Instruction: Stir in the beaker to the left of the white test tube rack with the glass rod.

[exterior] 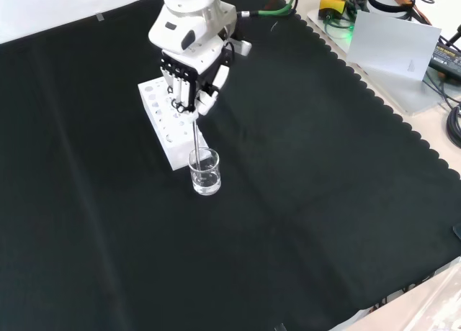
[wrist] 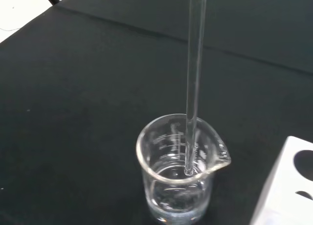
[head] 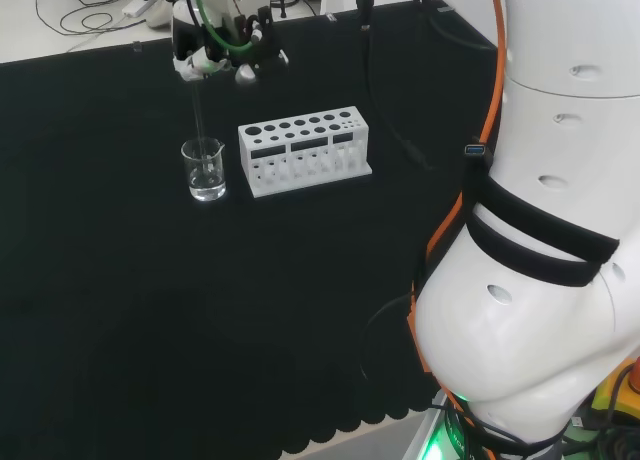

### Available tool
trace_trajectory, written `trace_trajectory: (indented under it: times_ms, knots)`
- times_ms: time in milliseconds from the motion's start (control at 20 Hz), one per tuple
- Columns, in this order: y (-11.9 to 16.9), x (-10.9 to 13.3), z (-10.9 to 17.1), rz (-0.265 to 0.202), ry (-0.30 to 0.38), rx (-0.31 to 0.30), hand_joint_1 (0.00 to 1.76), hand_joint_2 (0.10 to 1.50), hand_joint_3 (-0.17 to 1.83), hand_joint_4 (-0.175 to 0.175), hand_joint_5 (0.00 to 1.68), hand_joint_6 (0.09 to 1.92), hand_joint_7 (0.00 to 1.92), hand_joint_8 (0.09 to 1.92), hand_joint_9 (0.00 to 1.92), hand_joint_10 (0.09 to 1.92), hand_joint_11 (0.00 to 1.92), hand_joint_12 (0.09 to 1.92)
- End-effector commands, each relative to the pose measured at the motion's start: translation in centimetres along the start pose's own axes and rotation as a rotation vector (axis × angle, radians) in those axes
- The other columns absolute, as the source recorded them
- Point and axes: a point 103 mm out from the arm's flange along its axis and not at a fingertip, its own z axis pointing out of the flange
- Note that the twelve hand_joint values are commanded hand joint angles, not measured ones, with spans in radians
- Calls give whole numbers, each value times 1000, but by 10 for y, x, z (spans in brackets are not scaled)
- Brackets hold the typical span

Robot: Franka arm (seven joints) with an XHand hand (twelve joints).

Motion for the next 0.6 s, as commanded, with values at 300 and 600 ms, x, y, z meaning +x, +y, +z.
trace_trajectory:
  times_ms: [300,600]
  knots:
    - [-32,-15,-5,34,2,-12,1312,1096,-175,-175,1285,215,1240,887,1612,825,1603,747]
    - [-37,4,-3,6,10,-12,1312,1096,-175,-175,1285,214,1240,887,1613,824,1604,747]
